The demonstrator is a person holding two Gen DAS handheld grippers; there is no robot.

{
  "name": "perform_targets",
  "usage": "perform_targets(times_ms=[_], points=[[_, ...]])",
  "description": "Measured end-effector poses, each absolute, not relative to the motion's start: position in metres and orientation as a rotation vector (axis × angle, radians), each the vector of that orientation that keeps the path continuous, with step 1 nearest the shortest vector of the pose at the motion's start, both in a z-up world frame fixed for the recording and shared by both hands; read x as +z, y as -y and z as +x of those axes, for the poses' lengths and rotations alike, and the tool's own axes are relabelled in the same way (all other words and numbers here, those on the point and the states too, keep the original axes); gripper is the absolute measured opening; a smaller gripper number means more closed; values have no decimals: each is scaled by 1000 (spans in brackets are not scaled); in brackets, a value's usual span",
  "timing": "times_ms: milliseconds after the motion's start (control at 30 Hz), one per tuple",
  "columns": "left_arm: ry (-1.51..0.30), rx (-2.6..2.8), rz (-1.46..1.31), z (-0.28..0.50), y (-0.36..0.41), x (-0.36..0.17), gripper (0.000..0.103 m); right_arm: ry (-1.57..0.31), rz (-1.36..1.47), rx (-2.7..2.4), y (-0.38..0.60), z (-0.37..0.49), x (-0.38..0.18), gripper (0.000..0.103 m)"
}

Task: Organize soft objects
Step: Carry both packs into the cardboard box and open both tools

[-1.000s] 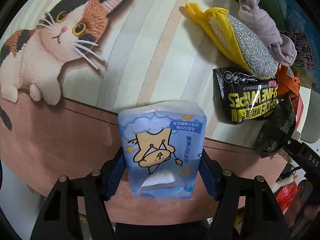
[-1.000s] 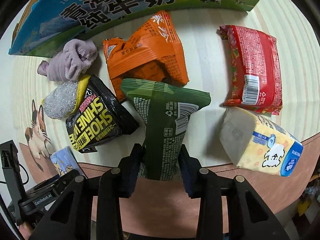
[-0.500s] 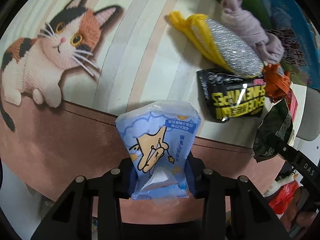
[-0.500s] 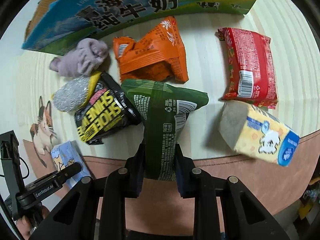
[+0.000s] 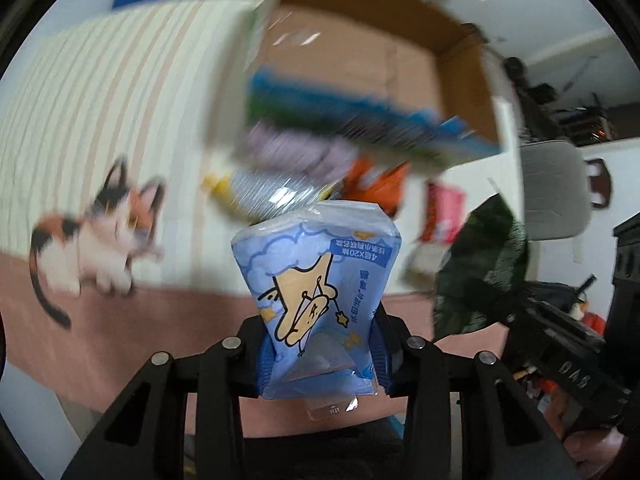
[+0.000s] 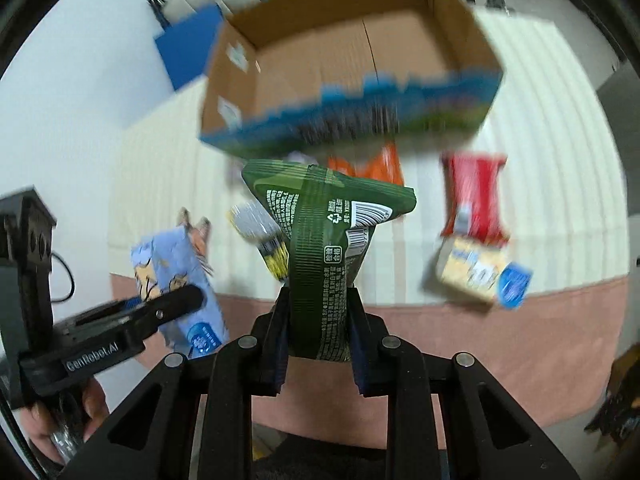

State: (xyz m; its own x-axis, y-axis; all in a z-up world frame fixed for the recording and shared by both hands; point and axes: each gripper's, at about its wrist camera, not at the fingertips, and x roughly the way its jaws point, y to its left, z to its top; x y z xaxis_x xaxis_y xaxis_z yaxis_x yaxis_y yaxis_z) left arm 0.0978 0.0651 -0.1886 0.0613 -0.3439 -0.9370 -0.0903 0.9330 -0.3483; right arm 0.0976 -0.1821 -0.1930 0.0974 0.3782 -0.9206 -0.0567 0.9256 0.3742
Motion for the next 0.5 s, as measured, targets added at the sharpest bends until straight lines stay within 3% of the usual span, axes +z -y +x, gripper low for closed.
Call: perform_targets(times_ms=[233, 500], points=[[-1443, -231, -276, 282, -37, -165, 37, -1350, 191, 311, 202, 184, -141, 26], [-1500, -218, -281, 431, -16, -246, 37, -1405, 114, 273, 207, 326, -190, 26]])
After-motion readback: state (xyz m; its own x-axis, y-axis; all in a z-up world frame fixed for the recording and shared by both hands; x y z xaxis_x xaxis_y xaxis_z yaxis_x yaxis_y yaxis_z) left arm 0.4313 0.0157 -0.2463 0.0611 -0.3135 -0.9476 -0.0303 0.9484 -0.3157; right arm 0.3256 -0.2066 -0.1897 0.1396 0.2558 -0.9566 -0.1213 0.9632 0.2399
